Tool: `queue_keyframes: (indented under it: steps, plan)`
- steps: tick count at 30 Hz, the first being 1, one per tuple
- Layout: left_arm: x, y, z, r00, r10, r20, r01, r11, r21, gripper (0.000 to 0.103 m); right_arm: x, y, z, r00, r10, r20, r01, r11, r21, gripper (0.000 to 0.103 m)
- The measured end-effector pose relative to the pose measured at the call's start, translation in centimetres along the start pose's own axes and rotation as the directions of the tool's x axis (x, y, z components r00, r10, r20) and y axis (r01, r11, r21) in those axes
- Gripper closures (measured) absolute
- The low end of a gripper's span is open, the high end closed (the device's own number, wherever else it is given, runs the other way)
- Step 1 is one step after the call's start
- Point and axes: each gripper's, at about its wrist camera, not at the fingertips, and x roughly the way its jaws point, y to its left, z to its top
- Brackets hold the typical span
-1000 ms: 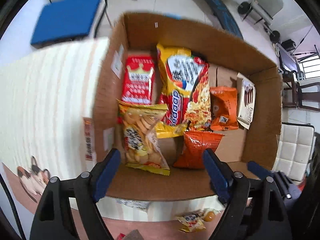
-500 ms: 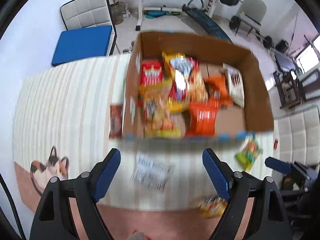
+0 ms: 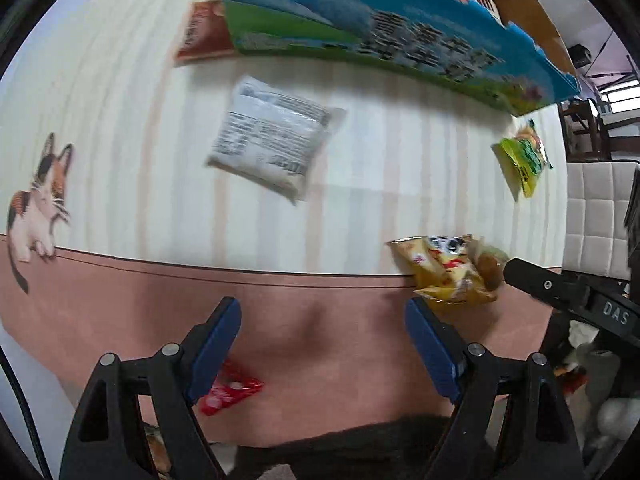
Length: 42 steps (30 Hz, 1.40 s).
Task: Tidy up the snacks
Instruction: 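Move the left tool to the panda snack bag while the right tool reaches the wrapped bun, then grasp the panda snack bag with the left tool while the right tool grasps the wrapped bun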
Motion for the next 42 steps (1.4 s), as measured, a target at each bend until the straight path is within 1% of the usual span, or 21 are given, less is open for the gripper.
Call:
queue_keyframes:
  steps: [2, 4, 5, 9, 10, 11, 12, 13, 14, 15, 16, 21, 24, 29, 34, 37, 38, 39, 40, 41, 42]
  plan:
    - [0.5, -1.2, 0.2, 1.0, -0.004, -0.005, 0.004, 1.0, 0.013, 0.019, 0.7, -2.0, 0.0, 0.999, 0.032, -0.011, -0.031, 0.997, 0.07, 0.012]
    - [0.9, -2.4, 0.7, 1.0, -0.002, -0.009, 0.002, 1.0, 0.025, 0.019, 1.3, -3.0, 0.2, 0.998, 0.052, -0.022, -0.05, 0.992, 0.113, 0.021]
    - [1.1, -2.9, 0.9, 1.0, 0.0, -0.012, 0.0, 1.0, 0.03, 0.019, 1.8, -3.5, 0.3, 0.998, 0.063, -0.028, -0.059, 0.99, 0.129, 0.022]
    - [1.8, -4.2, 1.6, 0.999, 0.017, -0.027, -0.015, 0.999, 0.043, 0.019, 3.8, -4.0, 0.3, 0.995, 0.084, -0.045, -0.075, 0.982, 0.172, 0.029]
    - [2.0, -4.3, 1.8, 0.999, 0.021, -0.031, -0.019, 0.999, 0.044, 0.019, 4.2, -3.9, 0.4, 0.995, 0.09, -0.046, -0.081, 0.981, 0.178, 0.032]
    - [2.2, -4.4, 1.8, 0.999, 0.023, -0.035, -0.021, 0.999, 0.044, 0.019, 4.7, -3.8, 0.3, 0.995, 0.091, -0.047, -0.081, 0.98, 0.184, 0.035]
    - [2.3, -4.5, 1.9, 0.999, 0.023, -0.039, -0.022, 0.999, 0.041, 0.019, 5.0, -3.7, 0.3, 0.995, 0.09, -0.046, -0.08, 0.979, 0.188, 0.041]
    - [2.5, -4.6, 1.9, 0.999, 0.024, -0.043, -0.022, 0.999, 0.039, 0.019, 5.0, -3.5, 0.3, 0.997, 0.077, -0.031, -0.07, 0.98, 0.185, 0.042]
    - [2.7, -4.6, 2.0, 0.999, 0.025, -0.047, -0.023, 0.999, 0.037, 0.019, 4.9, -3.3, 0.2, 0.998, 0.059, -0.017, -0.055, 0.983, 0.175, 0.045]
    - [2.9, -4.6, 2.1, 0.998, 0.024, -0.051, -0.022, 0.999, 0.035, 0.019, 4.8, -3.1, 0.2, 0.999, 0.034, -0.005, -0.033, 0.986, 0.165, 0.051]
    - [3.2, -4.8, 2.1, 0.998, 0.022, -0.055, -0.021, 0.999, 0.033, 0.019, 4.8, -3.0, 0.1, 1.0, 0.023, 0.005, -0.023, 0.987, 0.16, 0.052]
    - [4.3, -5.5, 2.0, 0.997, 0.012, -0.079, -0.009, 0.999, 0.038, 0.019, 4.6, -2.8, -0.4, 1.0, -0.001, 0.021, -0.002, 0.992, 0.125, 0.055]
    - [5.2, -6.3, 1.6, 0.994, -0.018, -0.106, 0.022, 0.999, 0.034, 0.019, 4.3, -3.4, -0.6, 1.0, -0.016, 0.024, 0.013, 0.993, 0.12, 0.055]
    - [6.7, -7.6, 1.2, 0.987, -0.053, -0.151, 0.058, 0.998, 0.033, 0.019, 3.7, -5.6, -1.2, 0.999, -0.03, 0.031, 0.025, 0.988, 0.15, 0.055]
    - [8.9, -9.5, 1.3, 0.974, -0.087, -0.207, 0.093, 0.996, 0.017, 0.019, 3.2, -7.2, -1.3, 0.999, -0.033, 0.041, 0.025, 0.983, 0.179, 0.055]
    - [10.0, -10.3, 1.3, 0.97, -0.088, -0.228, 0.096, 0.995, 0.021, 0.019, 3.1, -7.6, -1.4, 0.999, -0.029, 0.042, 0.021, 0.982, 0.186, 0.055]
    - [10.3, -10.6, 1.3, 0.971, -0.083, -0.225, 0.091, 0.996, 0.025, 0.019, 3.2, -7.6, -1.5, 0.999, -0.03, 0.042, 0.021, 0.983, 0.185, 0.055]
    - [10.5, -10.9, 1.4, 0.974, -0.075, -0.214, 0.083, 0.996, 0.029, 0.02, 3.2, -7.6, -1.5, 0.999, -0.031, 0.042, 0.023, 0.983, 0.182, 0.055]
    - [10.7, -11.0, 1.4, 0.977, -0.068, -0.204, 0.075, 0.997, 0.029, 0.031, 3.1, -7.6, -1.5, 0.999, -0.034, 0.042, 0.026, 0.983, 0.181, 0.055]
    - [10.8, -11.2, 1.4, 0.978, -0.061, -0.201, 0.068, 0.997, 0.031, 0.038, 3.2, -7.5, -1.6, 0.998, -0.037, 0.041, 0.029, 0.983, 0.18, 0.055]
    - [11.0, -11.4, 1.4, 0.977, -0.056, -0.204, 0.064, 0.997, 0.035, 0.041, 3.2, -7.6, -1.5, 0.998, -0.038, 0.04, 0.03, 0.983, 0.178, 0.055]
